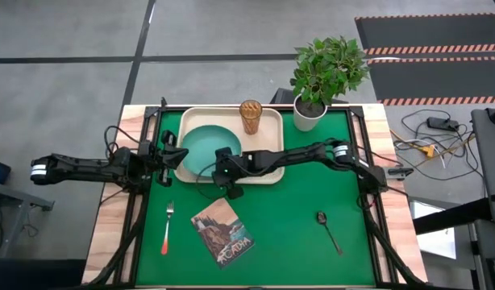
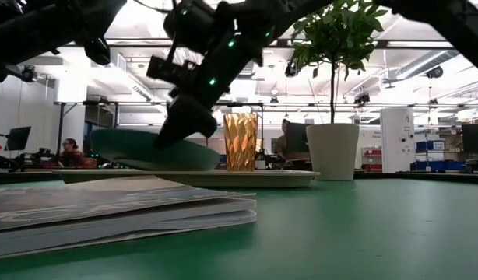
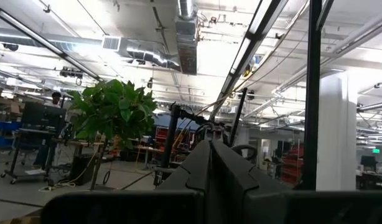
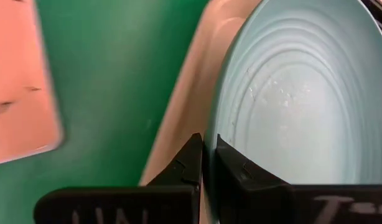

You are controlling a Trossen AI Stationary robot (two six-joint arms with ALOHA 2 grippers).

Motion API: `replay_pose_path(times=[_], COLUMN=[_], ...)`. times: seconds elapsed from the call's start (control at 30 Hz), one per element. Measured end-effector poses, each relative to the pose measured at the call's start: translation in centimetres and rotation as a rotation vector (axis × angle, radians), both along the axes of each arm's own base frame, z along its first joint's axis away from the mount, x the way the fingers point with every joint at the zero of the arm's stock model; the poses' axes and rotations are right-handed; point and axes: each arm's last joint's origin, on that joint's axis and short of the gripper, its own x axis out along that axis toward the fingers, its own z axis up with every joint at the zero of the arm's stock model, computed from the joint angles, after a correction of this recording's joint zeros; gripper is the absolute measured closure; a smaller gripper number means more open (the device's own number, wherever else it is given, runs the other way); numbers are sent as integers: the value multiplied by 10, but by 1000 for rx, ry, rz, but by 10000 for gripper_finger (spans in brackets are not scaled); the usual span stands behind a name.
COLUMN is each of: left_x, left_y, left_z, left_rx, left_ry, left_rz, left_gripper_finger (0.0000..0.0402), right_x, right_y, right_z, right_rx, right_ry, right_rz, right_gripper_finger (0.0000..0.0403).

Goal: Pick and place plate/cup/fork/spoon on tray
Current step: Put the green plate on the tray to the bottom left of the brown cup

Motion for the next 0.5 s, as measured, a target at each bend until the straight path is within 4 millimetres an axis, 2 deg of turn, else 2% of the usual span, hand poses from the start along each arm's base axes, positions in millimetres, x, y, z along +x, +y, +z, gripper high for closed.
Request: replay_pose_path(times=[0.3, 0.5], left_x=[0, 0], left_y=[0, 0], left_z=[0, 0], left_rx=[0, 0], left_ry=[3, 3], left_rz=[-1, 0], left_gripper_finger=[402, 402], right_x=[25, 28], right_y=[-21, -32], right_z=[-12, -26], right_rx=[21, 32], right_ry=[12, 59], right_rz=[-61, -94], right_gripper_finger=[394, 374])
